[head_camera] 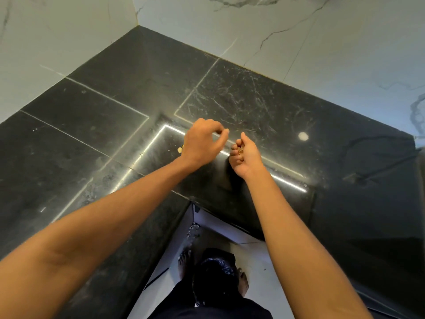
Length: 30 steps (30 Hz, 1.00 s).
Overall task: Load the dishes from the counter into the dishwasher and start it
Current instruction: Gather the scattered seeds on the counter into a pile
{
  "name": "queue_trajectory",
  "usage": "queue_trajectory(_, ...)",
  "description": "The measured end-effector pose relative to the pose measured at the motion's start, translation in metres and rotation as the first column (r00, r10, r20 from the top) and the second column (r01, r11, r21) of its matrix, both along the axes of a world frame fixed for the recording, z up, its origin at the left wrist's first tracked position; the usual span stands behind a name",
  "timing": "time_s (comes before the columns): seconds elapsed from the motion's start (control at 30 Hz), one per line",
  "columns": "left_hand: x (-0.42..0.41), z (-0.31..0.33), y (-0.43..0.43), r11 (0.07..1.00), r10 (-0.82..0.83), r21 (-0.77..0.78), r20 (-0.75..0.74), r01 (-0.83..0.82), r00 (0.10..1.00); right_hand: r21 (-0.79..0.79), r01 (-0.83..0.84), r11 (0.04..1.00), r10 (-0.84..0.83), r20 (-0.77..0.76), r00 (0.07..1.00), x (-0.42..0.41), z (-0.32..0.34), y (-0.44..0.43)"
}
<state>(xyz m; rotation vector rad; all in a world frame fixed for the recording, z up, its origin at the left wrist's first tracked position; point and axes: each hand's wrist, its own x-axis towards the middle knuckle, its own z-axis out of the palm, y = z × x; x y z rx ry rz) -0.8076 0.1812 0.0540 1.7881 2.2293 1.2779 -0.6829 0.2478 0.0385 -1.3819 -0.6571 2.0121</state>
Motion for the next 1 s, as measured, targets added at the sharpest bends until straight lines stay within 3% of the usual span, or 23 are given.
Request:
queue_trajectory(0.07,-0.027,-0.01,-0.013,0.996,0.041,-0.08,-0.032,-0.043,0.999,0.168,-0.082,0.982,0.037,0.255,0.966,-0.002,0.002,0.001)
queue_trajectory(0.1,-0.041,-0.016,-0.021,0.989,0.065,-0.13,-0.075,-0.074,0.995,0.3,-0.187,0.935,0.034,0.45,0.893,-0.005,0.004,-0.001)
queue_trajectory(0.17,-0.06,-0.027,-0.034,0.968,0.087,-0.22,-0.144,-0.118,0.986,0.463,-0.493,0.736,-0.018,0.742,0.67,-0.01,0.001,-0.005)
queue_trajectory(0.27,-0.069,-0.039,-0.045,0.937,0.045,-0.337,-0.142,-0.091,0.989,0.44,-0.774,0.456,-0.161,0.896,0.415,-0.016,-0.011,-0.013)
queue_trajectory(0.33,-0.072,-0.046,-0.049,0.926,0.019,-0.371,-0.134,-0.068,0.991,0.409,-0.853,0.323,-0.242,0.907,0.344,-0.024,-0.021,-0.016)
queue_trajectory(0.5,-0.063,-0.048,-0.042,0.953,-0.017,-0.303,-0.069,-0.005,0.998,0.362,-0.921,0.141,-0.305,0.901,0.307,-0.029,-0.023,-0.013)
queue_trajectory(0.67,-0.057,-0.05,-0.035,0.963,-0.01,-0.271,-0.053,-0.004,0.999,0.286,-0.958,0.024,-0.297,0.917,0.267,-0.03,-0.022,-0.012)
queue_trajectory(1.0,-0.049,-0.042,-0.029,0.947,-0.012,-0.32,-0.016,0.007,1.0,0.242,-0.97,0.023,-0.278,0.933,0.226,-0.032,-0.022,-0.013)
